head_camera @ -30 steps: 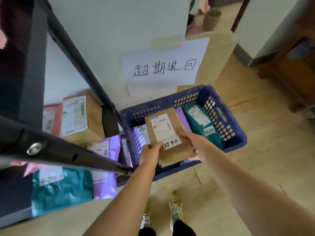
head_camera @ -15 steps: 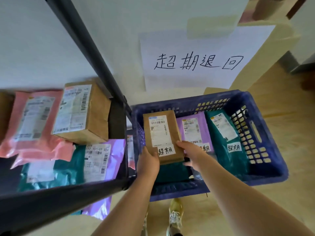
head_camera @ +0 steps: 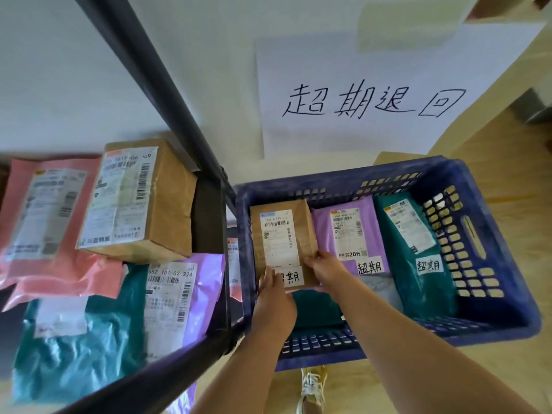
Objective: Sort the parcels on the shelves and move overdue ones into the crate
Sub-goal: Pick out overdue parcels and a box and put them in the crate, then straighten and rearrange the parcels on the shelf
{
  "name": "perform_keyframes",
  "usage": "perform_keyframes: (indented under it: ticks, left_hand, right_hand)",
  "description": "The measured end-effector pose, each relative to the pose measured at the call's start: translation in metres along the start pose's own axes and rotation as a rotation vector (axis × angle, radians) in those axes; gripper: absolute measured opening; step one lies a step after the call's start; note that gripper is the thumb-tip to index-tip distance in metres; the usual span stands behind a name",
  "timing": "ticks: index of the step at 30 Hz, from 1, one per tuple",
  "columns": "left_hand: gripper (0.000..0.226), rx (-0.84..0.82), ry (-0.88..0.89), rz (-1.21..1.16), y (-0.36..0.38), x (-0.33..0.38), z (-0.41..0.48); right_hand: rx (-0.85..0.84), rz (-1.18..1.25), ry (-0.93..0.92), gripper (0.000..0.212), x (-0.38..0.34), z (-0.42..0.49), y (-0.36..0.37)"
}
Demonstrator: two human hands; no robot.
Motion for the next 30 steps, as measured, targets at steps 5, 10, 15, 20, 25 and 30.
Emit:
perform_keyframes:
  ticks: [5, 10, 15, 20, 25, 30]
  left_hand:
    - [0.043, -0.033, -0.013, 0.010, 0.002, -0.004, 0.003]
    - [0.048, -0.037, -0.021, -0.023, -0.004, 0.005, -0.005]
    - [0.051, -0.089, 0.037, -0.013, -0.009, 0.024, -0.040]
    - [0.051, -0.169, 0.109, 0.037, -0.020, 0.040, -0.075]
    - [0.055, -0.206, 0.183, -0.004, -0.045, 0.057, -0.107]
    - [0.055, -0.256, 0.296, 0.020, -0.067, 0.072, -0.149]
  right_hand:
    - [0.027, -0.019, 0.007, 0.040, -0.002, -0.017, -0.006]
    - [0.077, -0.044, 0.021, 0.031, -0.002, -0.035, -0.022]
    - [0.143, 0.100, -0.033, 0.035, 0.008, -0.075, -0.040]
    - [0.168, 0.166, 0.029, 0.019, 0.015, -0.133, -0.041]
    - [0.201, 0.263, -0.045, 0.036, 0.025, -0.183, -0.036]
    - [0.374, 0.116, -0.162, 0.032, 0.025, -0.236, -0.029]
Point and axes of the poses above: each hand's wrist, its own z-axis towards the middle knuckle, its own y-axis out of the palm, x = y × z, the point moved 7 cm from there along z, towards the middle knuckle, and after that the axes turned 11 degrees about -z, right-handed, at the moved point
